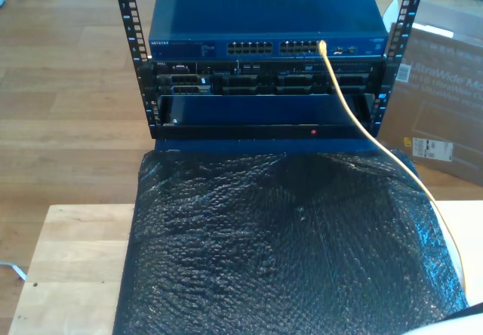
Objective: Grab the cable and plug it in
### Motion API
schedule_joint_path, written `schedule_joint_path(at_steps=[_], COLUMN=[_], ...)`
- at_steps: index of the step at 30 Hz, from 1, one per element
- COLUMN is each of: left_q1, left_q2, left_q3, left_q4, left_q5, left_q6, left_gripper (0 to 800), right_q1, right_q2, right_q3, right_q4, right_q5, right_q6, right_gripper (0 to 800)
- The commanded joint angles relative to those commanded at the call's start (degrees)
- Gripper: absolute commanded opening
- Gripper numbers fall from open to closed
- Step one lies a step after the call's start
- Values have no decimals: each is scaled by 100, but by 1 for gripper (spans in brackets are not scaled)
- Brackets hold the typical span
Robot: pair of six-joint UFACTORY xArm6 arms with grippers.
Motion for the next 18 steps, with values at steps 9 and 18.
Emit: schedule_joint_path(at_steps=[9, 18], left_q1=[0, 0], left_q2=[0, 9], left_q3=[9, 9], left_q4=[0, 0], left_q5=[0, 0], left_q6=[0, 0], left_gripper=[800, 800], right_q1=[-167, -598], right_q2=[422, 571], right_q3=[70, 281], right_q4=[9, 167], right_q5=[-132, -281], right_q6=[-273, -343], right_gripper=[799, 799])
